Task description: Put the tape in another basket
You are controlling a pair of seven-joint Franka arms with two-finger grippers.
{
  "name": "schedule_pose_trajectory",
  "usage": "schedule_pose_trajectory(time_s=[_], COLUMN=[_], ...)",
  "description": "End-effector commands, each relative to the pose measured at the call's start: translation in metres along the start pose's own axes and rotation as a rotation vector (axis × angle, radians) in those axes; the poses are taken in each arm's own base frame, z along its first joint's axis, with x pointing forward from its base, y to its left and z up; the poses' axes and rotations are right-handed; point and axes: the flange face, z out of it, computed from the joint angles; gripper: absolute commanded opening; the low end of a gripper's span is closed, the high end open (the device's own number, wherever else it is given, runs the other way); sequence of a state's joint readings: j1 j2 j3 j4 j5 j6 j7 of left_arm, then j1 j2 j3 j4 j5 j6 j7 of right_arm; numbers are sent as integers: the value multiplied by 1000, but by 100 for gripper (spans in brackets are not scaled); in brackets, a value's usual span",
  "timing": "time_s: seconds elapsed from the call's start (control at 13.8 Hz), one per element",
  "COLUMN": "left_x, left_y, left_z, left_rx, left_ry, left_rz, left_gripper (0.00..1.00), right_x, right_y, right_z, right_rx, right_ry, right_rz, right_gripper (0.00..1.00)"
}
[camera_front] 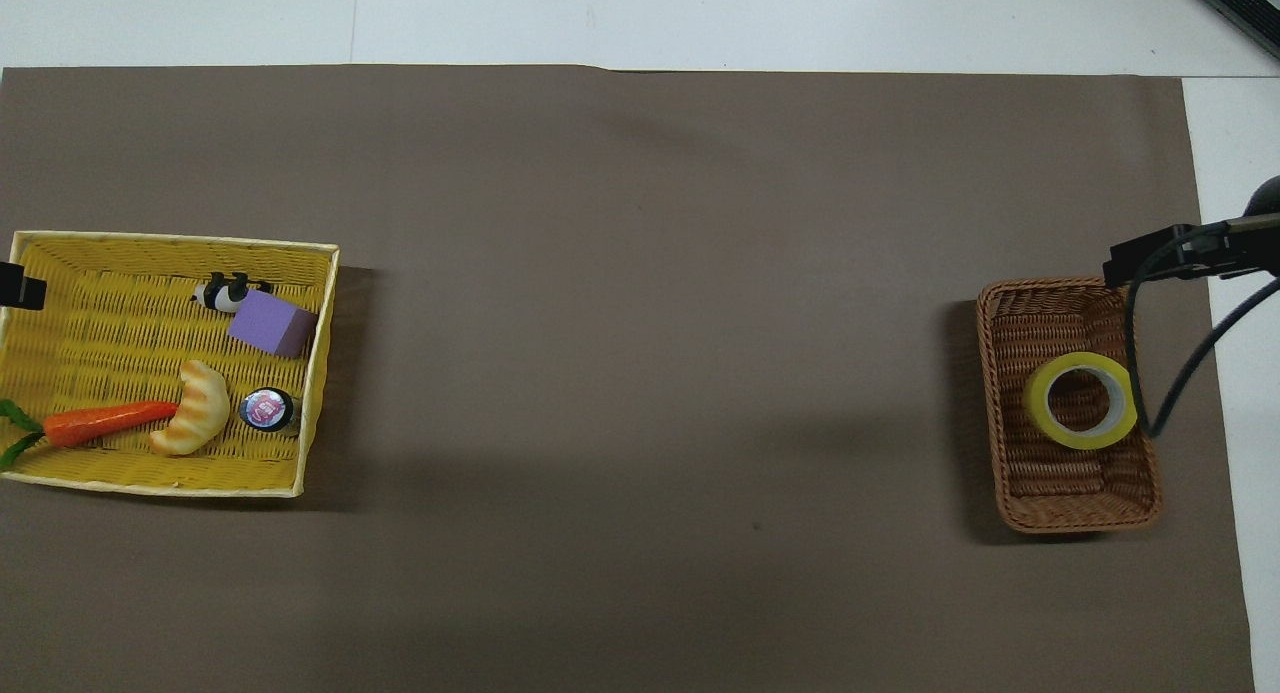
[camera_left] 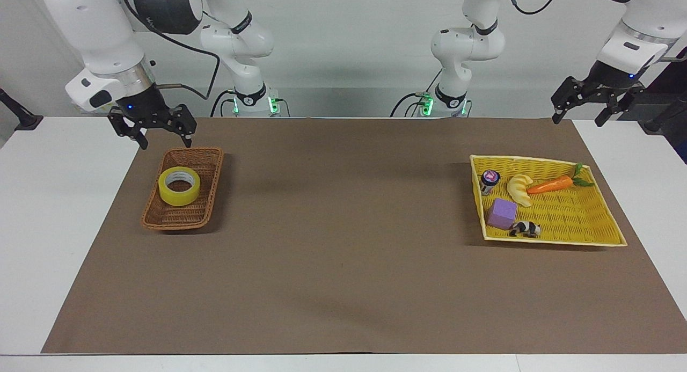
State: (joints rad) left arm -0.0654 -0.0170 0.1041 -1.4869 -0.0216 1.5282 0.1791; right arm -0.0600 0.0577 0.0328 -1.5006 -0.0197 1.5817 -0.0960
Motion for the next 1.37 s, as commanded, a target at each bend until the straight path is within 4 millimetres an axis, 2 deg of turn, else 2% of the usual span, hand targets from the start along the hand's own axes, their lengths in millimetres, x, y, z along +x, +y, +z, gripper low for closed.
schedule_pose_trajectory(time_s=[0.0,0.72,0.94,1.3], left_x=[-7,-7,-7,-7], left_y=[1,0,1,1], left_z=[-4,-4,-4,-4], left_rx=[-3,-3,-3,-3], left_ry=[-7,-7,-7,-7], left_rz=[6,4,6,6], left_gripper=[100,100,100,100], right_x=[-9,-16,-26,-36], right_y=[-5,2,-3,-3], right_z=[-2,-5,-12,-8], right_rx=[6,21,29,32], right_ry=[-7,-35,-57,-89], right_rz=[-31,-23,-30,-27], right_gripper=[100,100,100,100])
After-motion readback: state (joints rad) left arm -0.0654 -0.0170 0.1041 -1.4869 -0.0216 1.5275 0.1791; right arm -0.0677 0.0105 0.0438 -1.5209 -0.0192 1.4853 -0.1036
